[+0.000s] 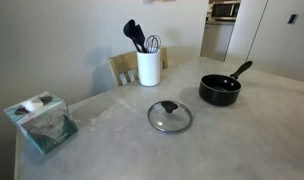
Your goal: Put the lid on the pot
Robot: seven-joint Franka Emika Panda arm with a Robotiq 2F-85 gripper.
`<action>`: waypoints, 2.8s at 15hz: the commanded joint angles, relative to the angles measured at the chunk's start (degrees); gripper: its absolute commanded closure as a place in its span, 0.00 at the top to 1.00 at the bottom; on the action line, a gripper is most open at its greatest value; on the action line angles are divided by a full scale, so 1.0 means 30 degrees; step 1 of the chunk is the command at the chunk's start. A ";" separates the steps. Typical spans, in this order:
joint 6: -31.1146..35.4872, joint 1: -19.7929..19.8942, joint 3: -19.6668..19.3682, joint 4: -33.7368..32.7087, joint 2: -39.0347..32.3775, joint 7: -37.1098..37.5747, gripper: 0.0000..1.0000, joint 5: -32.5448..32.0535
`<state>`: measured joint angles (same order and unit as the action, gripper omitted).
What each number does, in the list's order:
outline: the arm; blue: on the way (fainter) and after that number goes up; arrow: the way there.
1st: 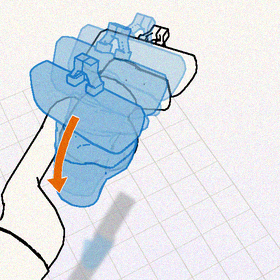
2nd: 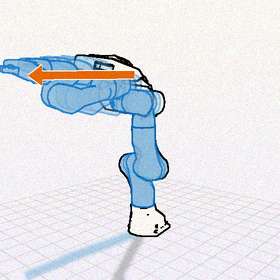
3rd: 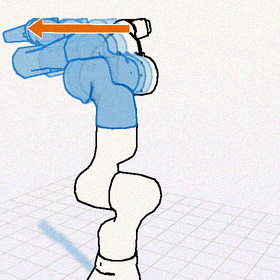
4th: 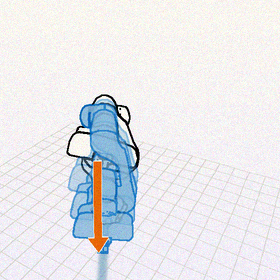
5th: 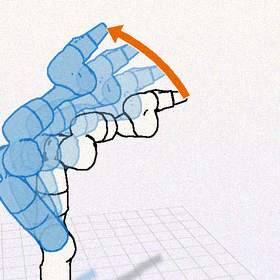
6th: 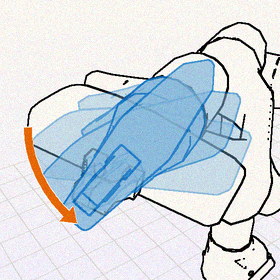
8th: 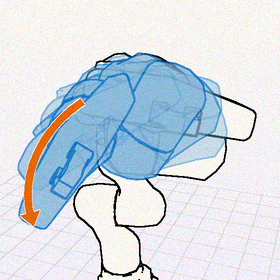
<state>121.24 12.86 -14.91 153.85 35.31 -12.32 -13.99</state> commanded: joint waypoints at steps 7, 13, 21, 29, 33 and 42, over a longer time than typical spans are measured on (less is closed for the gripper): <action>0.0117 -0.0286 0.0212 -0.0694 -0.1400 -0.0548 1.00 -0.0080; 0.0518 -0.2630 0.0680 -0.1849 -0.4129 -0.3524 1.00 0.0249; 0.1797 -0.4142 0.1969 -0.2342 -0.5871 -0.4479 1.00 0.0929; 0.4220 -0.5102 0.2761 -0.3365 -0.8201 -0.2216 1.00 0.4159; 0.6257 -0.5868 0.4513 -0.5297 -1.1167 -0.0036 1.00 0.5266; 0.6558 -0.6176 0.6262 -0.8976 -1.5319 0.1679 1.00 0.3708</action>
<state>141.10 -6.40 3.13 126.99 -10.70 -7.43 -2.66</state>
